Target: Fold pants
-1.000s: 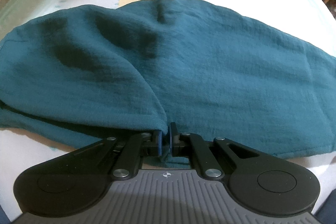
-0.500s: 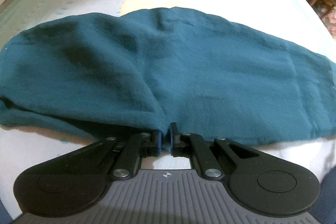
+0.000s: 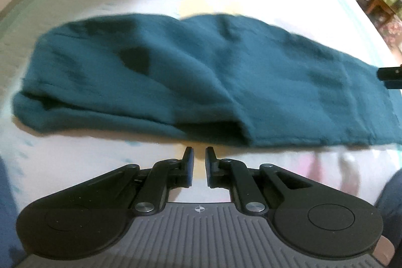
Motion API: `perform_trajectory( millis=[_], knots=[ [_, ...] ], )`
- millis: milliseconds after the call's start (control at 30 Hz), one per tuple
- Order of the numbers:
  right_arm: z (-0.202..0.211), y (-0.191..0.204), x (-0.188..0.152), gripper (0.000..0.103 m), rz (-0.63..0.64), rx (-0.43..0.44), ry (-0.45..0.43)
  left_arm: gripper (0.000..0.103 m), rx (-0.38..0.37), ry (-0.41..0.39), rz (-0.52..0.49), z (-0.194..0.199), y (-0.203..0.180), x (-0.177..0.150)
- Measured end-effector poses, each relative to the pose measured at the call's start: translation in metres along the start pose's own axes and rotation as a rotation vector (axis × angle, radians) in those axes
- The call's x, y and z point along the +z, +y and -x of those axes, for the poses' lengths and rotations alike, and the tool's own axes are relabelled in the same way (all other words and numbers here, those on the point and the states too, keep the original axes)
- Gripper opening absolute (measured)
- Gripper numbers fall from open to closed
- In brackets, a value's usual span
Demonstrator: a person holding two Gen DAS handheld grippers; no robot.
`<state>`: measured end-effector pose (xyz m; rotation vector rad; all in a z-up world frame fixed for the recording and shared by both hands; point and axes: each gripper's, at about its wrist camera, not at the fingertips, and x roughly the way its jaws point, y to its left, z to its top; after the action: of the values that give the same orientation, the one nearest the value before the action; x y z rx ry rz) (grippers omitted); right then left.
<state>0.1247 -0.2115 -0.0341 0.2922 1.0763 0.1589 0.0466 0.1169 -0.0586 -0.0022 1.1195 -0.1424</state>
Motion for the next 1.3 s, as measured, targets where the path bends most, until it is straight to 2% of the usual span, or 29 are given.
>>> perform_trajectory(
  millis=[233,500,633,700,800,867,933,1067,1200,1300],
  knots=[
    [-0.039,0.104,-0.004,0.054,0.173,0.193,0.018,0.011,0.116,-0.002,0.106,0.003,0.077,0.026],
    [-0.083,0.201,-0.026,0.054,0.375,0.323,0.037,0.011,0.197,0.024,0.255,-0.011,0.160,0.047],
    [-0.094,0.242,-0.044,0.054,0.483,0.338,0.031,0.010,0.230,0.107,0.268,-0.031,0.189,0.039],
    [-0.100,0.255,-0.050,0.054,0.529,0.335,0.025,0.010,0.181,0.128,0.272,-0.038,0.198,0.032],
    [-0.110,0.275,-0.055,0.054,0.588,0.320,0.013,0.010,0.152,0.117,0.268,-0.036,0.204,0.029],
    [-0.117,0.287,-0.060,0.054,0.632,0.311,0.007,0.010,0.170,0.126,0.258,-0.036,0.208,0.028],
    [-0.121,0.298,-0.065,0.054,0.675,0.303,-0.013,0.010,0.153,0.122,0.252,-0.036,0.213,0.027],
    [-0.131,0.312,-0.076,0.059,0.757,0.267,-0.053,0.010,0.139,0.126,0.267,-0.035,0.219,0.026],
    [-0.146,0.322,-0.084,0.058,0.821,0.235,-0.053,0.010,0.143,0.125,0.268,-0.039,0.219,0.026],
    [-0.147,0.322,-0.084,0.056,0.835,0.230,-0.091,0.010,0.136,0.125,0.288,-0.038,0.220,0.026]
  ],
)
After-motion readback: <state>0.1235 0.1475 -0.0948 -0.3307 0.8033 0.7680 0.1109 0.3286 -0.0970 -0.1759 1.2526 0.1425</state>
